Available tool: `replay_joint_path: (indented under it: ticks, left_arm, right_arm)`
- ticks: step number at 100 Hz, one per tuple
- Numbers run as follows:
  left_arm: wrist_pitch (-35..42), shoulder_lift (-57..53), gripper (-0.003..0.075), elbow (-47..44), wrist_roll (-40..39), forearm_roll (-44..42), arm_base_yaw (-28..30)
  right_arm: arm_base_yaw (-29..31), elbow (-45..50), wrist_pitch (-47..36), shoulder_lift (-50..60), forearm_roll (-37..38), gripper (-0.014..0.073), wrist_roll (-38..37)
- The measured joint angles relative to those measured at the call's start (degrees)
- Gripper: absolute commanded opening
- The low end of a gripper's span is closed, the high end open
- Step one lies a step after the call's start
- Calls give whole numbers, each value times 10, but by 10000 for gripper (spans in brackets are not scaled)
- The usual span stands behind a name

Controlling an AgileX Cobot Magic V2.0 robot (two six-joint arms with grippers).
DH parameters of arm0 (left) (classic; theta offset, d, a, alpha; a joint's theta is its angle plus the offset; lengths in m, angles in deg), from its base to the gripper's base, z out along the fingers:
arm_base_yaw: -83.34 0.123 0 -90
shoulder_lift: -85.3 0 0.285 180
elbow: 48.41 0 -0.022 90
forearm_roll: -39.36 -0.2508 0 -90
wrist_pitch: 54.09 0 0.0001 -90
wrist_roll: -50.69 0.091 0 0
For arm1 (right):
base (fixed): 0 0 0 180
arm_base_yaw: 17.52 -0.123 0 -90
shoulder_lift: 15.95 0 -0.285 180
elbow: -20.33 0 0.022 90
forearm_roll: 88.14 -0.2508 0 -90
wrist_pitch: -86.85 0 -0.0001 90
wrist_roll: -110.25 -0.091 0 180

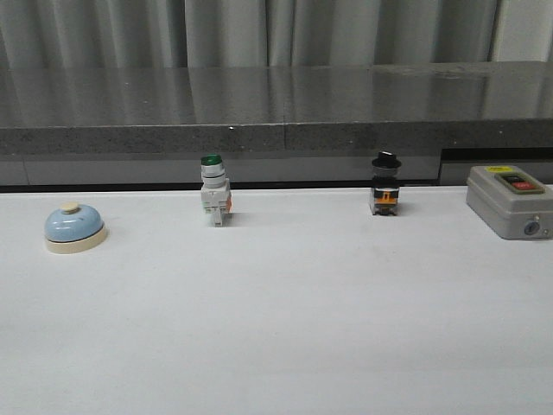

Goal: Place and press bell with both arms

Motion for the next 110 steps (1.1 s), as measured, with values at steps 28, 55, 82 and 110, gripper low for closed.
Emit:
replay_joint_path:
  ticks: [28,55,82,110]
  left_arm:
    - [0,0,-20,0,0,0,0]
    - [10,0,-20,2,0,0,0]
    - [-50,43,-20,99,0,5,0]
    - [-199,243,-20,305,0,10,0]
  right_arm:
    - [0,0,0,0,0,-60,0]
    - [0,0,0,0,0,-60,0]
    - [0,0,0,0,0,-60,0]
    - [0,0,0,0,0,-60,0]
